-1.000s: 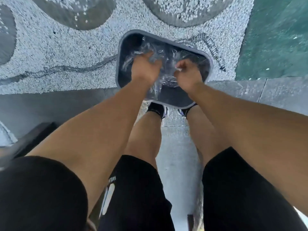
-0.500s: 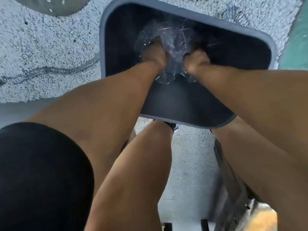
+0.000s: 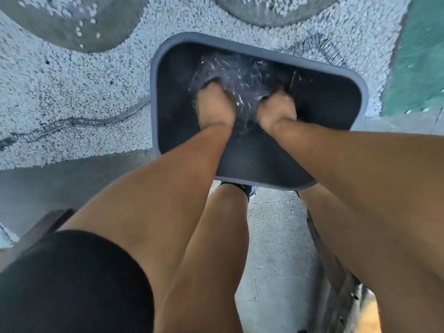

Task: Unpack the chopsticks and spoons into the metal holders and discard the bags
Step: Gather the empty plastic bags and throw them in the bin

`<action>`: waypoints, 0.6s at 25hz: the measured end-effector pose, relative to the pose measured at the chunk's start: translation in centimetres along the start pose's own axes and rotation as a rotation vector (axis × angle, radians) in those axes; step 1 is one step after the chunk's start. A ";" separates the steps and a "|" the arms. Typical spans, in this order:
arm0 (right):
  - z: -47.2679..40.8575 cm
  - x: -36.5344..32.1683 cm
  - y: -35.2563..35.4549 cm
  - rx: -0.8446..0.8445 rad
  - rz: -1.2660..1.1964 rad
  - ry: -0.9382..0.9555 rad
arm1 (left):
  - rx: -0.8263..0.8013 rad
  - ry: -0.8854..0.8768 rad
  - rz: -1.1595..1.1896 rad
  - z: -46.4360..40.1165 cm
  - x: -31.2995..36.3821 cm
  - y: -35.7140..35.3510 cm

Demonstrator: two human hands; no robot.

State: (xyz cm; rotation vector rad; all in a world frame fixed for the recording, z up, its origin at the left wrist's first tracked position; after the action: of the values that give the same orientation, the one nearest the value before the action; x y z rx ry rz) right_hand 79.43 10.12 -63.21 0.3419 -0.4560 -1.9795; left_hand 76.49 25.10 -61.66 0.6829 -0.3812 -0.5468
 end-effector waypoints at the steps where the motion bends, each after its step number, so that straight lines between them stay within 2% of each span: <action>1: 1.2 0.2 0.5 -0.016 0.016 0.010 | 0.021 -0.002 0.027 0.8 0.2 1.0; 3: 4.0 0.0 1.8 0.007 0.036 0.079 | 0.071 -0.073 -0.009 2.5 1.0 2.5; 5: 6.8 -0.5 3.3 0.133 0.055 0.212 | 0.153 -0.162 -0.128 4.2 1.6 3.6; 7: 8.8 -0.5 4.4 0.283 0.141 0.283 | 0.167 -0.108 -0.184 5.2 1.3 4.0; 8: 9.1 -0.1 4.5 0.299 0.184 0.239 | 0.107 -0.062 -0.183 5.3 0.9 3.7; 10: 8.0 0.9 3.8 0.196 0.169 0.107 | -0.118 -0.013 -0.224 5.1 -0.3 2.1; 12: 5.7 1.1 2.2 0.066 0.110 0.093 | -0.350 -0.017 -0.339 4.1 -1.5 -0.1; 13: 4.4 0.9 1.1 0.011 0.104 0.124 | -0.396 -0.040 -0.396 3.2 -2.0 -1.2; 15: 1.5 0.0 -0.8 -0.074 0.154 0.171 | -0.368 -0.107 -0.482 1.0 -2.3 -3.2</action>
State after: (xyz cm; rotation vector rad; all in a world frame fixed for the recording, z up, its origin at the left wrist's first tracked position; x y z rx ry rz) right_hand 78.16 10.69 -62.20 0.4138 -0.2905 -1.7950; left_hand 73.04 23.93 -63.45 0.3858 -0.2033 -1.0848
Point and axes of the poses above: each hand's wrist, its own z-axis away from the middle knuckle, its own y-axis out of the back of the hand, x = y × z, the point moved 5 cm from there along -z, towards the middle knuckle, and after that the axes turned 2 degrees about -z, right-handed, at the moved point
